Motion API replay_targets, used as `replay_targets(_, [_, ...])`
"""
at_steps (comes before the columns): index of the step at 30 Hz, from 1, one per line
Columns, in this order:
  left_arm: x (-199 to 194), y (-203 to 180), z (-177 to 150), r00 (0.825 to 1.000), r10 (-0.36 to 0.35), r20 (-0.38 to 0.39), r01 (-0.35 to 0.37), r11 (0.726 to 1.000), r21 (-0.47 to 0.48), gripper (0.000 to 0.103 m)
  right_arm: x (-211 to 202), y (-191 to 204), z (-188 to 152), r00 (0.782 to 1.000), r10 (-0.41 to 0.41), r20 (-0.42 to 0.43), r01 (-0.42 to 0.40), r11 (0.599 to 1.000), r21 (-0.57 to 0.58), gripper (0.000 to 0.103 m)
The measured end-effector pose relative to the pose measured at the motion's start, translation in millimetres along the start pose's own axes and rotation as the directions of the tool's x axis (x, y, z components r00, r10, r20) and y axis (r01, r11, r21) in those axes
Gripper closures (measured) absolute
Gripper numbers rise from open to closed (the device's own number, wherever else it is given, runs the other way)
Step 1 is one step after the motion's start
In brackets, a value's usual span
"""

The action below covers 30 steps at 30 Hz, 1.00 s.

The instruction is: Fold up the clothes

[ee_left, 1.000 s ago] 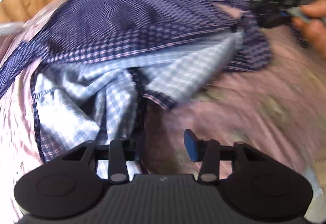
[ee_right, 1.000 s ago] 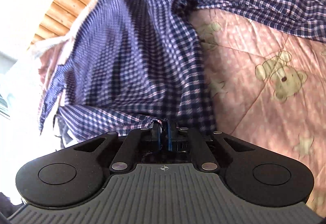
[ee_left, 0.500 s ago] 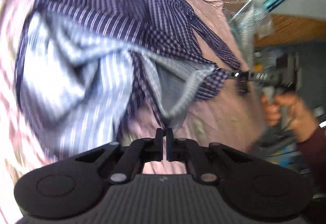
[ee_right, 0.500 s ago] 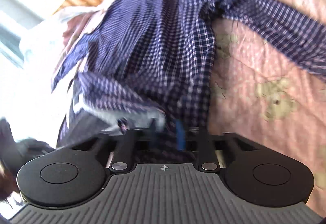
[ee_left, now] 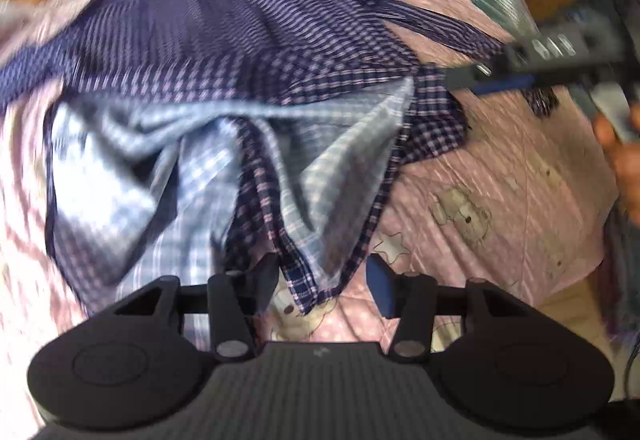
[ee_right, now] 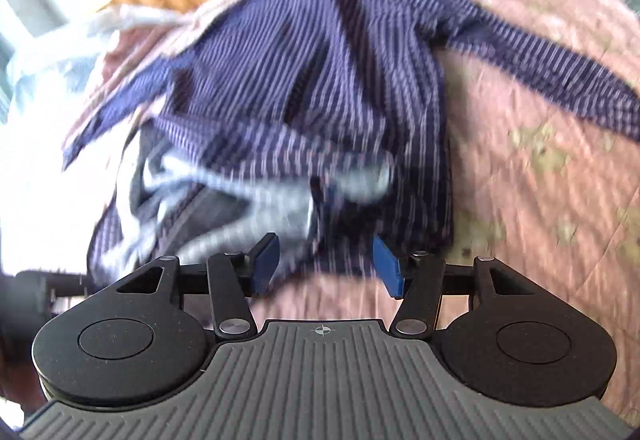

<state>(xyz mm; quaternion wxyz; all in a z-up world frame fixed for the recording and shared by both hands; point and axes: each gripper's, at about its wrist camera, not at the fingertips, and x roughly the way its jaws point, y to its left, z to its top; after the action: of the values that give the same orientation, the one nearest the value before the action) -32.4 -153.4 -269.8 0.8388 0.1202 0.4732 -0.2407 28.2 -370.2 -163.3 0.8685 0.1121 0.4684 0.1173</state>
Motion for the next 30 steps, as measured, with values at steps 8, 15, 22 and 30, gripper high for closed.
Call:
replay_targets(8, [33.8,-39.4,0.6,0.993,0.118,-0.023,-0.106,0.951,0.292,0.058,35.2,-31.4,13.2,0.995,-0.014,-0.096,0.042,0.954,0.297,0.079])
replay_targets(15, [38.2,11.2,8.5,0.992,-0.005,-0.123,0.010,0.999,0.035,0.099,16.6,-42.8,-10.1,0.997,0.057,-0.058,-0.039,0.962,0.270,0.097])
replay_targets(22, [-8.8,93.8,-13.7,0.942,-0.312,-0.123,0.250,0.898,-0.363,0.099,-27.9,-46.7,-52.3,0.991,0.085,-0.101,-0.081,0.996,0.040,0.098])
replay_targets(30, [-10.1,116.7,-50.3,0.953,-0.210,-0.217,0.099,0.896,-0.433,0.081,-15.3,-26.8,-87.7,0.951,-0.228,-0.210,0.139,0.918,-0.371,0.085])
